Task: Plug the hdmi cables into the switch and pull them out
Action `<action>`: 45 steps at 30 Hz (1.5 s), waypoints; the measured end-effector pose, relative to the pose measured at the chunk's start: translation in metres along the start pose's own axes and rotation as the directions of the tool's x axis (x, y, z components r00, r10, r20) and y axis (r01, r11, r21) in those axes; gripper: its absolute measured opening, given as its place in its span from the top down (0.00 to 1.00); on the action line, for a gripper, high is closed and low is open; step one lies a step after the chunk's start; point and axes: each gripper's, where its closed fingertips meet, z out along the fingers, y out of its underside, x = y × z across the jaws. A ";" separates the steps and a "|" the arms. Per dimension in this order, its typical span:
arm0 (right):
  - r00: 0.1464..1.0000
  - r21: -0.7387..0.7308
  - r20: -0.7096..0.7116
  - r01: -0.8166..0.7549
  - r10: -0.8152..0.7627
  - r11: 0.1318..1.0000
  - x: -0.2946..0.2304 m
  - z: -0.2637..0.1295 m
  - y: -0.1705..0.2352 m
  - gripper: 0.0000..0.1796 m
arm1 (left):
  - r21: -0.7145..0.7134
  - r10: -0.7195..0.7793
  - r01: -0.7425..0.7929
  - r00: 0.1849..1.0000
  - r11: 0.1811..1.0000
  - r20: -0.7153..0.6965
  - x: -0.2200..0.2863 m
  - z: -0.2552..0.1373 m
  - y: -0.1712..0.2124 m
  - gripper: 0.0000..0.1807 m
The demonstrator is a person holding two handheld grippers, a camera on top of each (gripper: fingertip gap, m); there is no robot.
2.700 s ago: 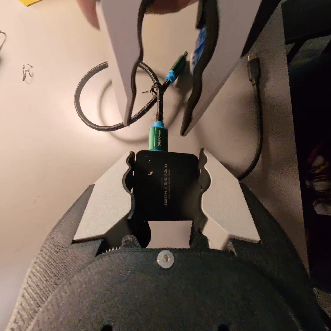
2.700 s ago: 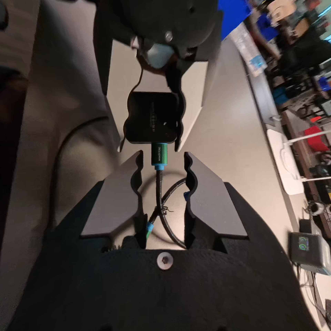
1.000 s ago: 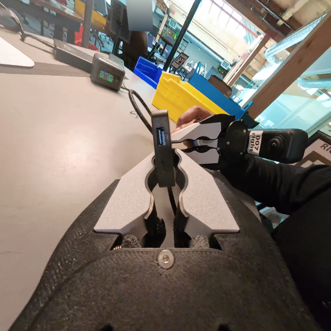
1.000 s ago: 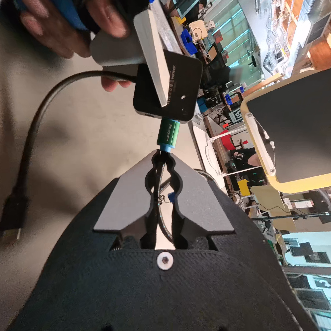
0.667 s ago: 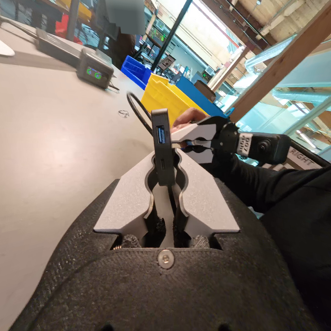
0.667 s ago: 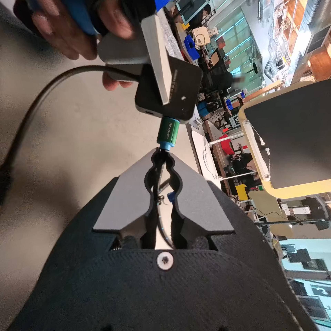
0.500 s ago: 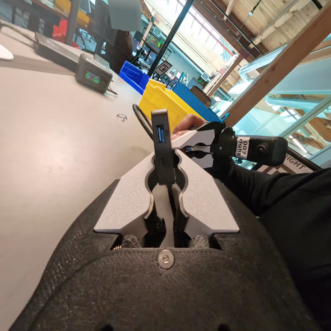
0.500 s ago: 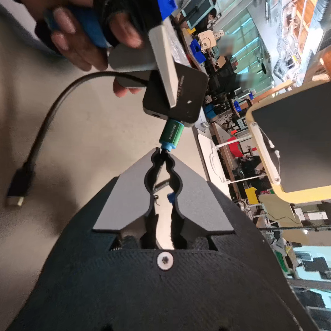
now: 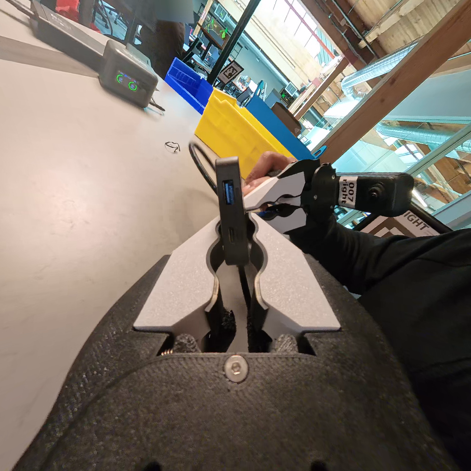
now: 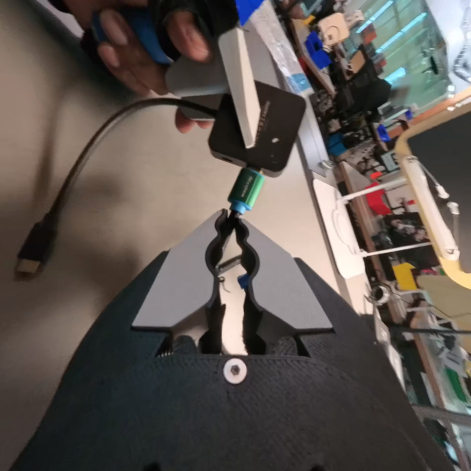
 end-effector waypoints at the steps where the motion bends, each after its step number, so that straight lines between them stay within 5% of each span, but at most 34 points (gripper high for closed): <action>1: 1.000 0.000 -0.001 -0.007 0.007 1.000 0.002 -0.001 0.001 0.96 | 0.002 -0.012 0.012 1.000 1.000 -0.008 0.000 0.000 0.000 0.93; 4: 0.998 -0.100 -0.061 0.021 -0.027 0.995 0.019 -0.006 0.028 0.96 | 0.075 -0.017 0.017 1.000 0.997 -0.004 -0.002 -0.009 -0.016 0.92; 8: 0.994 -0.050 0.050 -0.095 0.098 0.994 0.006 -0.011 0.024 0.96 | 0.241 -0.047 0.023 0.995 0.970 0.092 -0.026 -0.056 -0.052 0.93; 12: 0.984 -0.084 0.121 -0.124 0.133 0.989 -0.016 -0.003 0.020 0.95 | 0.185 0.002 -0.034 0.985 0.982 0.171 -0.038 -0.055 -0.046 0.93; 17: 0.928 -0.044 0.204 -0.309 0.312 0.950 -0.010 -0.015 0.016 0.70 | 0.113 0.013 -0.034 0.984 0.993 0.178 -0.039 -0.041 -0.032 0.92; 20: 0.929 -0.117 0.190 -0.301 0.318 0.947 -0.011 -0.009 0.037 0.66 | 0.111 0.001 -0.020 0.985 0.994 0.173 -0.040 -0.040 -0.031 0.92; 22: 0.939 -0.199 0.196 -0.244 0.283 0.949 -0.023 -0.001 0.053 0.66 | 0.103 0.000 -0.018 0.985 0.994 0.170 -0.039 -0.038 -0.029 0.92; 27: 0.964 -0.246 0.152 -0.176 0.217 0.953 -0.024 0.004 0.059 0.90 | 0.083 0.011 -0.025 0.985 0.996 0.174 -0.038 -0.033 -0.025 0.92; 33: 0.978 -0.189 0.031 -0.197 0.206 0.962 -0.003 -0.004 0.043 0.96 | 0.088 0.014 -0.034 0.976 0.996 0.219 -0.047 -0.036 -0.025 0.92; 41: 0.860 0.143 -0.266 -0.412 0.436 0.900 0.058 -0.117 -0.011 0.96 | 0.127 0.001 -0.036 0.962 0.991 0.271 -0.057 -0.047 -0.031 0.93; 45: 0.789 0.115 -0.429 -0.437 0.441 0.892 0.081 -0.209 -0.006 0.97 | 0.124 0.000 -0.035 0.961 0.992 0.277 -0.057 -0.047 -0.030 0.93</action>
